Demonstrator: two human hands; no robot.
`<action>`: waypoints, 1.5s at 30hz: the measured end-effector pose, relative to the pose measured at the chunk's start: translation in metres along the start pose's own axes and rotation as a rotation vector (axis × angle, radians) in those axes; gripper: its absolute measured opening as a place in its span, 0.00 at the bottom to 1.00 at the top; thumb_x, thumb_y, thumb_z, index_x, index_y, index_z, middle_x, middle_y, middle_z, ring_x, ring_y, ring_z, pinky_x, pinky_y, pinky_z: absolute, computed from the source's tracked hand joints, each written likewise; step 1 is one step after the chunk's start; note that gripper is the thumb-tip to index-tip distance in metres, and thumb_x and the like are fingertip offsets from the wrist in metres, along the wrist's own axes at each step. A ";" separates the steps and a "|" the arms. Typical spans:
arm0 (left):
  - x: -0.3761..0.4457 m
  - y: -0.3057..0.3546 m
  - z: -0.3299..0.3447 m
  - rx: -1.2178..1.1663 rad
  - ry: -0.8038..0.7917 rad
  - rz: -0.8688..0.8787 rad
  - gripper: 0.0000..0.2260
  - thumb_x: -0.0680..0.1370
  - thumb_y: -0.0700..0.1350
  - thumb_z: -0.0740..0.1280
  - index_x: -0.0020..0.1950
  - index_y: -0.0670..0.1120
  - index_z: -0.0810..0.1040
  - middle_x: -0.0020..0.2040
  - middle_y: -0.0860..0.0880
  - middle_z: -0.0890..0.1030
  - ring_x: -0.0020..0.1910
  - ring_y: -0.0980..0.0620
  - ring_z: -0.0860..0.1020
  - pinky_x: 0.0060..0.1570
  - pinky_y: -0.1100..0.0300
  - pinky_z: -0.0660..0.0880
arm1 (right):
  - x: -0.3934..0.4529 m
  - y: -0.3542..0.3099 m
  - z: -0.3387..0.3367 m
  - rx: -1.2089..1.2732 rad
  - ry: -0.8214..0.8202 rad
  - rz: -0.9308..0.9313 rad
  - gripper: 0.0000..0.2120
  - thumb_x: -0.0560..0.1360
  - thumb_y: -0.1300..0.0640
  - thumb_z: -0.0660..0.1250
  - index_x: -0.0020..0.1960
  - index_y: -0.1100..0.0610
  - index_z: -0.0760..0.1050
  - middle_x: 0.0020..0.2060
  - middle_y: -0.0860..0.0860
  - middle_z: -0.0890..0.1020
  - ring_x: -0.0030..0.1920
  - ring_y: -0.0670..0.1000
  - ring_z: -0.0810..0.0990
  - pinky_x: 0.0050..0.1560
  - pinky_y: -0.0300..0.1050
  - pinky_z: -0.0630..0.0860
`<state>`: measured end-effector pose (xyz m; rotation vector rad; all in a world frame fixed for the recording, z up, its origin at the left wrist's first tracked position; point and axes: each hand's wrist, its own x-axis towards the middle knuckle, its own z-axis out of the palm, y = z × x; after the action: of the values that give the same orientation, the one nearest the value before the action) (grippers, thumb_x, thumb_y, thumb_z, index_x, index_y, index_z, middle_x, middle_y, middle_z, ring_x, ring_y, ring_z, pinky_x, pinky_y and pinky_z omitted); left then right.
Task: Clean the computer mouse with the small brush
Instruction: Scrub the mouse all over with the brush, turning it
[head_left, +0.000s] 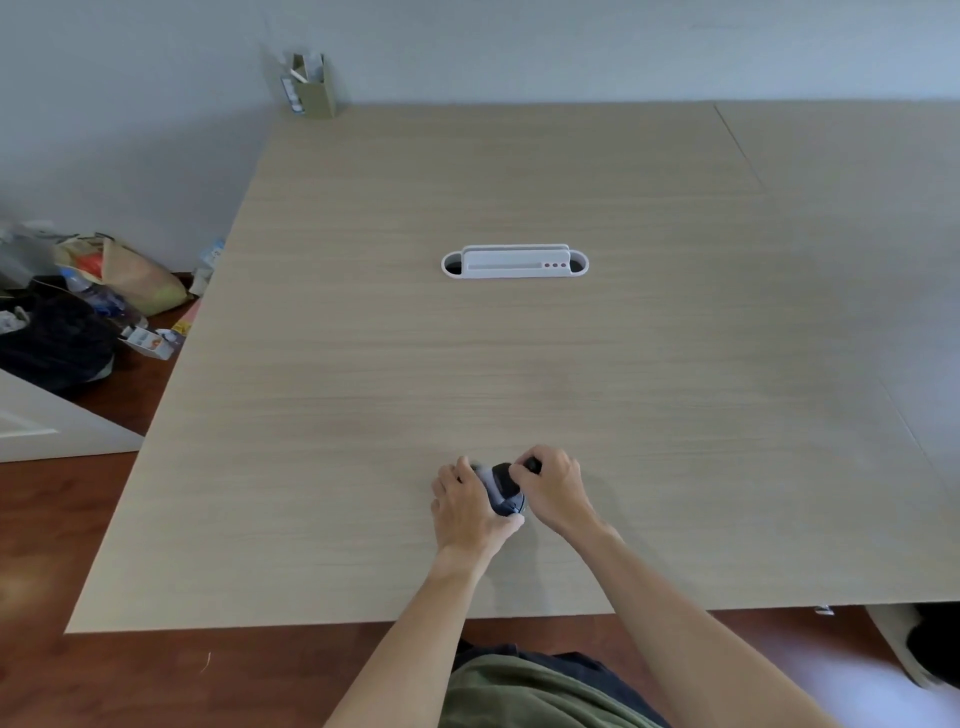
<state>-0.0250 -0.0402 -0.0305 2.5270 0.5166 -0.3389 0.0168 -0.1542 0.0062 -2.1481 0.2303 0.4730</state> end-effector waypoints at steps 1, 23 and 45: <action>0.001 0.000 0.000 -0.002 0.005 -0.009 0.42 0.61 0.58 0.78 0.68 0.44 0.64 0.61 0.47 0.68 0.62 0.46 0.69 0.58 0.55 0.73 | 0.000 0.001 0.002 -0.008 -0.038 0.009 0.06 0.73 0.64 0.64 0.42 0.63 0.80 0.39 0.55 0.83 0.40 0.53 0.78 0.37 0.44 0.75; 0.005 -0.010 -0.013 -0.071 -0.070 0.121 0.51 0.64 0.49 0.78 0.79 0.43 0.51 0.70 0.47 0.67 0.69 0.46 0.68 0.68 0.56 0.66 | 0.009 -0.007 0.008 0.037 0.139 0.069 0.10 0.71 0.60 0.63 0.40 0.69 0.76 0.33 0.61 0.79 0.35 0.60 0.70 0.34 0.47 0.70; 0.009 -0.011 -0.032 0.057 -0.164 0.287 0.53 0.66 0.46 0.77 0.80 0.44 0.45 0.75 0.48 0.64 0.73 0.48 0.66 0.70 0.57 0.64 | 0.010 -0.008 0.004 0.075 0.211 0.107 0.08 0.70 0.59 0.63 0.36 0.63 0.75 0.30 0.51 0.79 0.34 0.56 0.75 0.34 0.49 0.73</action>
<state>-0.0171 -0.0110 -0.0126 2.5537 0.0800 -0.4521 0.0277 -0.1461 0.0062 -2.1194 0.4754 0.2926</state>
